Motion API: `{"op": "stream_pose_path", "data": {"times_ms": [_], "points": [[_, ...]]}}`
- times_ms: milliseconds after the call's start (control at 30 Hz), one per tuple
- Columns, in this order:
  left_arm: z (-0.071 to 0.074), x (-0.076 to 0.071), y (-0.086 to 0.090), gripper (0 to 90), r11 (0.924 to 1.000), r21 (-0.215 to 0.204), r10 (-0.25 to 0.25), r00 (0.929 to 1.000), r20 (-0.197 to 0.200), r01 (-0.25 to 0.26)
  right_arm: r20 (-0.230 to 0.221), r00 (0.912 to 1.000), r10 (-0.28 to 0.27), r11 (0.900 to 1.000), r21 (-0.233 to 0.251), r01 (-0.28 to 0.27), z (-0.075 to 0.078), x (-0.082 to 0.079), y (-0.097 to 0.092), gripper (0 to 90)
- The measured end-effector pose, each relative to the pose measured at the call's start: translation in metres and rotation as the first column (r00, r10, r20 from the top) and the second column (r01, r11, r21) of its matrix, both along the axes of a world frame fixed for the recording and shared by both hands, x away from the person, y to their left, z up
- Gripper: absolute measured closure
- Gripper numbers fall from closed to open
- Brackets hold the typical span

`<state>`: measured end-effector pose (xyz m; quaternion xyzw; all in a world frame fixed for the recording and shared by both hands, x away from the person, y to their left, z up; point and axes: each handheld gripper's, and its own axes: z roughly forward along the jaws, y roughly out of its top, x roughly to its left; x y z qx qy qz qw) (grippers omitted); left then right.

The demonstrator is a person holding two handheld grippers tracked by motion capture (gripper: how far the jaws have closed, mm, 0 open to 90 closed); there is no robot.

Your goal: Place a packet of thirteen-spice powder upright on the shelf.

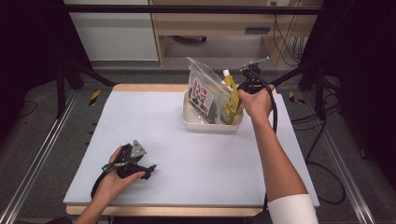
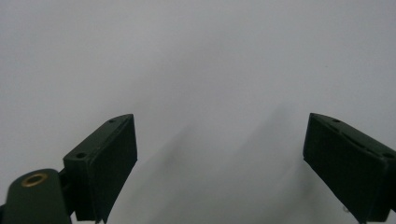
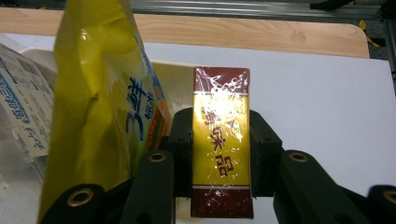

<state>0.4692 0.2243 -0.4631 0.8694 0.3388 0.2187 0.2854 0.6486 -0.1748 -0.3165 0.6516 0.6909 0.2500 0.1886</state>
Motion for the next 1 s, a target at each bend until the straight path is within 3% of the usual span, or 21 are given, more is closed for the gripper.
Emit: {"op": "stream_pose_path", "data": {"times_ms": [167,567,733,1000], "points": [[0.001,0.0,-0.002,9.6,1.0,-0.001,-0.003,1.0,0.005,0.003,-0.006,0.9999,-0.014,0.9999,-0.006,0.014,-0.002,-0.001,0.001,68.0],[0.005,0.0,-0.001,9.7,0.9999,0.005,-0.014,0.9998,0.015,0.014,-0.005,0.999,-0.045,0.9982,0.039,0.045,-0.006,-0.006,-0.006,68.1],[0.005,-0.001,-0.002,9.7,0.9999,0.001,-0.016,0.9997,0.019,0.016,-0.009,0.9991,-0.042,0.999,0.016,0.042,-0.008,-0.004,-0.003,68.1],[0.005,-0.001,-0.002,9.7,0.9999,-0.002,-0.015,0.9997,0.016,0.015,-0.027,0.999,-0.037,0.9993,0.002,0.037,-0.025,0.0,0.004,67.8]]}}
